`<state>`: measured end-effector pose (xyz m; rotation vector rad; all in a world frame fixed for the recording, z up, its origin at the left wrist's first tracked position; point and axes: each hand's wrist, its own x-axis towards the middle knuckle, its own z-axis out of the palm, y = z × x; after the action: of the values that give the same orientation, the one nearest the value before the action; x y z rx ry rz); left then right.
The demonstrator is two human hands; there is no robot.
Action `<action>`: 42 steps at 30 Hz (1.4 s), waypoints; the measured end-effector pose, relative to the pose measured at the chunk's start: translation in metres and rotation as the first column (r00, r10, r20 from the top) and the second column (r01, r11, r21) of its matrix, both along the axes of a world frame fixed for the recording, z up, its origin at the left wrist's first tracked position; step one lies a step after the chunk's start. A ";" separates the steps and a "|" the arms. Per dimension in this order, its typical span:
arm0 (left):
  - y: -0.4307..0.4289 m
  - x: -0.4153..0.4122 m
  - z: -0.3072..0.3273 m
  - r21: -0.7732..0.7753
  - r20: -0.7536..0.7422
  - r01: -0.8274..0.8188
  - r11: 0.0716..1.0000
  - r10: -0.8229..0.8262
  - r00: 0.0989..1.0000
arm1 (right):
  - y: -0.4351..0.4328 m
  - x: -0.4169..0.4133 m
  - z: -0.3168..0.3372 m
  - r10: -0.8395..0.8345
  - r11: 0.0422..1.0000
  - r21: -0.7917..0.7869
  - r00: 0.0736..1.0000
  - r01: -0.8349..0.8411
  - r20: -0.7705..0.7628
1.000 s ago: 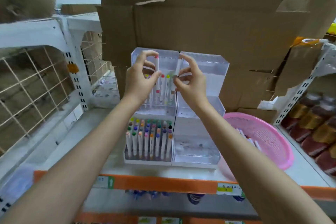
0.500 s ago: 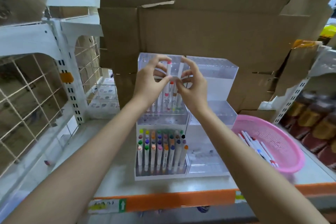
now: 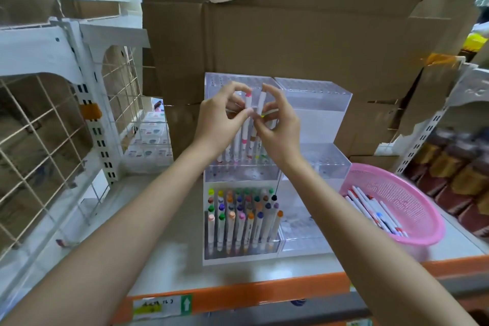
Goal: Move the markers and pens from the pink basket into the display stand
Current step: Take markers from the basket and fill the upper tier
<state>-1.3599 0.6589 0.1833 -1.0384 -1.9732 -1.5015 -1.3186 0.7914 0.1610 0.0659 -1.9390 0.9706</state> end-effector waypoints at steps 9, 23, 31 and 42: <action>0.003 -0.004 -0.006 -0.150 -0.124 -0.088 0.985 0.070 0.990 | 0.001 0.000 -0.002 0.021 1.000 -0.001 1.000 -0.021 0.005; 0.000 -0.010 -0.020 -0.334 -0.272 -0.211 0.919 0.120 0.955 | 0.004 0.000 -0.006 0.012 1.000 0.020 0.999 -0.013 0.031; -0.001 -0.006 -0.027 -0.339 -0.414 -0.309 0.888 0.154 0.897 | 0.005 0.004 -0.008 0.018 1.000 0.021 0.999 -0.019 0.033; -0.002 -0.005 -0.031 -0.367 -0.424 -0.341 0.865 0.171 0.889 | 0.011 0.004 -0.013 0.002 0.998 0.060 0.999 -0.004 0.048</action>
<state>-1.3647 0.6571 0.1528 -1.0771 -2.0948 -0.6603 -1.3141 0.8024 0.1482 0.0803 -2.0129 0.9239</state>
